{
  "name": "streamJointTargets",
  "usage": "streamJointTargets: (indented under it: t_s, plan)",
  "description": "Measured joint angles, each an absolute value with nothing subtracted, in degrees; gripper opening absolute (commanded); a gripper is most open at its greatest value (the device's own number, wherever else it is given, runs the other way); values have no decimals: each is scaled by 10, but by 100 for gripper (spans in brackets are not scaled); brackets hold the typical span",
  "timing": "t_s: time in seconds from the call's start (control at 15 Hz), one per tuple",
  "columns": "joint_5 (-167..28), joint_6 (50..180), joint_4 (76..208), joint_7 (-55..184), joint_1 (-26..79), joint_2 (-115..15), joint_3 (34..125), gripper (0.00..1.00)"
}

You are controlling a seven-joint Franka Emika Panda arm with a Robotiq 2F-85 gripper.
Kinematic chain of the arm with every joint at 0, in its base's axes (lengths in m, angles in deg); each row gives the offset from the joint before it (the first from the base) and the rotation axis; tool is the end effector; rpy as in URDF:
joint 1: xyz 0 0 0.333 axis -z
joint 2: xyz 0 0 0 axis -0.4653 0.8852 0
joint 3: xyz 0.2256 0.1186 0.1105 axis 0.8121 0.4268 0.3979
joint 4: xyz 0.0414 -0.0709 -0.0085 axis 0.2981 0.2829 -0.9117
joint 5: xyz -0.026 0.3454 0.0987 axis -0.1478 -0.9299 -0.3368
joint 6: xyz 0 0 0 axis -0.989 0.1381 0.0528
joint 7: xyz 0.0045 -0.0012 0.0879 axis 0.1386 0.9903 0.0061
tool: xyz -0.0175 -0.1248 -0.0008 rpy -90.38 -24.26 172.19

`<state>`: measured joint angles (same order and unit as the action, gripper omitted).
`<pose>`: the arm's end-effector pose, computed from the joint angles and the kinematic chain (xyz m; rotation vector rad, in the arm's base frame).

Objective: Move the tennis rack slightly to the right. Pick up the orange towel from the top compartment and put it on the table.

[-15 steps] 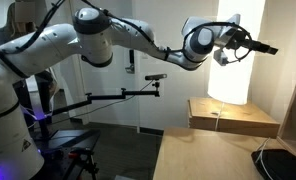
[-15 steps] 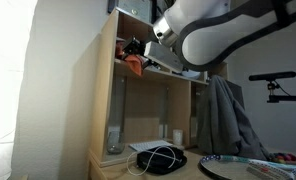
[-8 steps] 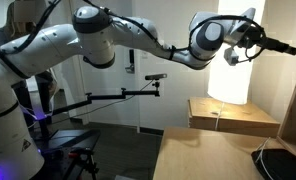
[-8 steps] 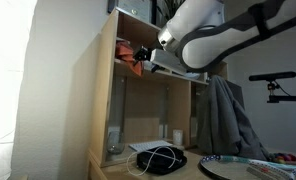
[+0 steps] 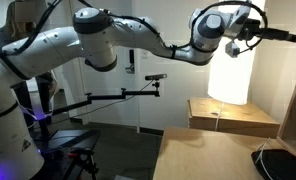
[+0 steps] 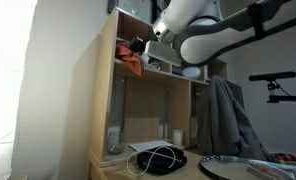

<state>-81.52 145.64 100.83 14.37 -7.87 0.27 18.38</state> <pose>0.7722 0.1174 0.4633 2.2763 -0.5317 1.8342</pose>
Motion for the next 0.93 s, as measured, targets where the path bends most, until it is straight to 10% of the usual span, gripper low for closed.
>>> streamJointTargets:
  t_s: [0.73,0.93]
  plan:
    - [-794,1414,923,88,-34,42,150,100]
    - [-794,1414,908,88,-25,48,151,68]
